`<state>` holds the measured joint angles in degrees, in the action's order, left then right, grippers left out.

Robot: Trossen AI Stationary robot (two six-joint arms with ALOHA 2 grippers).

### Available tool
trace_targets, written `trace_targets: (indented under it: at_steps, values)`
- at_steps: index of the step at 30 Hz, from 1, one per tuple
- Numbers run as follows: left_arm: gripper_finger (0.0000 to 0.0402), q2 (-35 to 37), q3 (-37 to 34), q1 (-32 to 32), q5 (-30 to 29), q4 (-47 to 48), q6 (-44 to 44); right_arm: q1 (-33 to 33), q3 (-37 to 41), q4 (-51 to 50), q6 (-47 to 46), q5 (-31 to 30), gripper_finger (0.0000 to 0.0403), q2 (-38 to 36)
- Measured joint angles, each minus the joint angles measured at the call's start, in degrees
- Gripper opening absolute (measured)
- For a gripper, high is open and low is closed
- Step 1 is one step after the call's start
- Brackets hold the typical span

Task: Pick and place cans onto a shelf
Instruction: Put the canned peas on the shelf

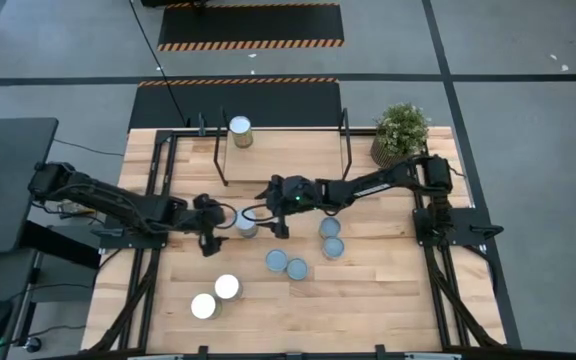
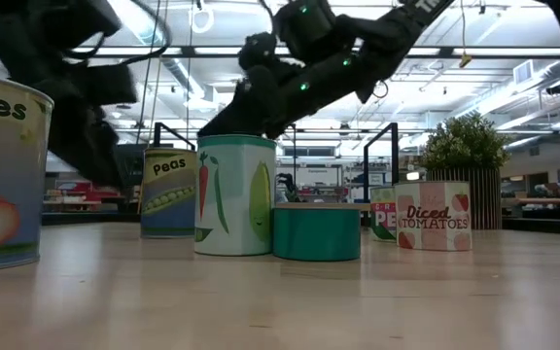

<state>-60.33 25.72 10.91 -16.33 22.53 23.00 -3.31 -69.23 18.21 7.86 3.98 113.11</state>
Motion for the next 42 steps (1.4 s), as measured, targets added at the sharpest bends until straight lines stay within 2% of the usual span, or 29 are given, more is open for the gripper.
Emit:
trace_targets:
  at_steps: [11,19,27,35,42]
  values:
    - [0.0386,-0.1,-3.5,1.0,-6.4,-10.3,0.3,-0.2,0.2,2.6,-0.2,1.9,0.0399,3.7]
    - [0.0386,-0.9,-4.1,1.0,-10.4,-11.9,-0.1,-0.2,-1.7,7.5,-0.6,4.3,0.0397,9.7]
    - [0.0386,-1.7,-4.0,1.0,-13.3,-12.2,-0.1,0.1,-4.9,9.2,-0.4,5.1,0.0363,12.2]
    - [0.0386,-1.8,-4.0,1.0,-14.5,-12.7,-0.4,0.1,-5.1,10.1,-0.3,4.3,0.0317,12.5]
    - [0.0386,3.8,-4.0,0.9,-12.0,-12.4,-2.9,-1.0,-5.0,9.7,-0.6,4.2,0.032,10.2]
